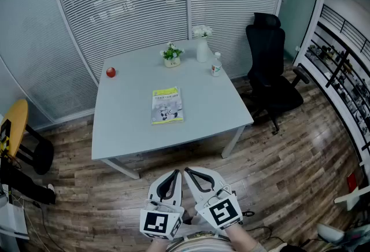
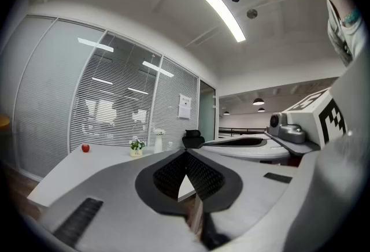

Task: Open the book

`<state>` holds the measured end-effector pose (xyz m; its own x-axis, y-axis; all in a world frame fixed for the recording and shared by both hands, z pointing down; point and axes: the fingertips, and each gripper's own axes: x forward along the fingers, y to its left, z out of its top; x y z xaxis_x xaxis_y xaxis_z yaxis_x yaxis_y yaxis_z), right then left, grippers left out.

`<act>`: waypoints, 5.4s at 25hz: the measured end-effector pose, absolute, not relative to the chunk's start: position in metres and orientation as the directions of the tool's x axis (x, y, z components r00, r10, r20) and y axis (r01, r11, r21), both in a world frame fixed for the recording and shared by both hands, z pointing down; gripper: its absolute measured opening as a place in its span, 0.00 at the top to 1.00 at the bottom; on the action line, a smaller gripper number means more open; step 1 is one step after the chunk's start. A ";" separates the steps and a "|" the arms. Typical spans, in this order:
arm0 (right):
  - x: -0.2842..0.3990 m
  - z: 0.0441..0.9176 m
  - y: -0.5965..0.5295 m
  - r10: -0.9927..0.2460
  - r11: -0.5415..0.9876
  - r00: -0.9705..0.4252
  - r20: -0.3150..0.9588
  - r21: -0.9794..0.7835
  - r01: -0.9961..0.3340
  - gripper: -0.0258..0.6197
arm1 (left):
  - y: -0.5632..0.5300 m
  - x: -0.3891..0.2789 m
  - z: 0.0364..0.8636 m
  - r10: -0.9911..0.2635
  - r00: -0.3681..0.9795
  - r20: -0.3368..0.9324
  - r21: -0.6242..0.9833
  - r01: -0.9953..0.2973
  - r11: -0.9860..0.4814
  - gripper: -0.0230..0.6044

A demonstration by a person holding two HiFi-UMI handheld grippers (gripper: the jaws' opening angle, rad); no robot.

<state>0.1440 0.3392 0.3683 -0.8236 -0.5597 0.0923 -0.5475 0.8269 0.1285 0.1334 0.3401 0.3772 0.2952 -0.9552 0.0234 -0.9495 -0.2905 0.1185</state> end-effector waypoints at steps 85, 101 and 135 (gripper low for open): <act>0.007 0.404 0.028 -0.574 0.817 -0.803 0.162 0.049 -0.575 0.96 | 0.032 -0.005 0.414 -0.924 0.373 0.082 0.262 -0.903 -0.342 0.97; 0.018 0.406 -0.059 -0.471 0.880 -0.869 0.150 0.014 -0.475 0.96 | -0.052 0.009 0.421 -0.956 0.269 0.120 0.232 -0.943 -0.237 0.97; -0.027 0.438 -0.086 -0.633 0.769 -0.746 0.206 0.061 -0.636 0.96 | -0.068 -0.045 0.446 -0.868 0.477 0.135 0.271 -0.861 -0.431 0.97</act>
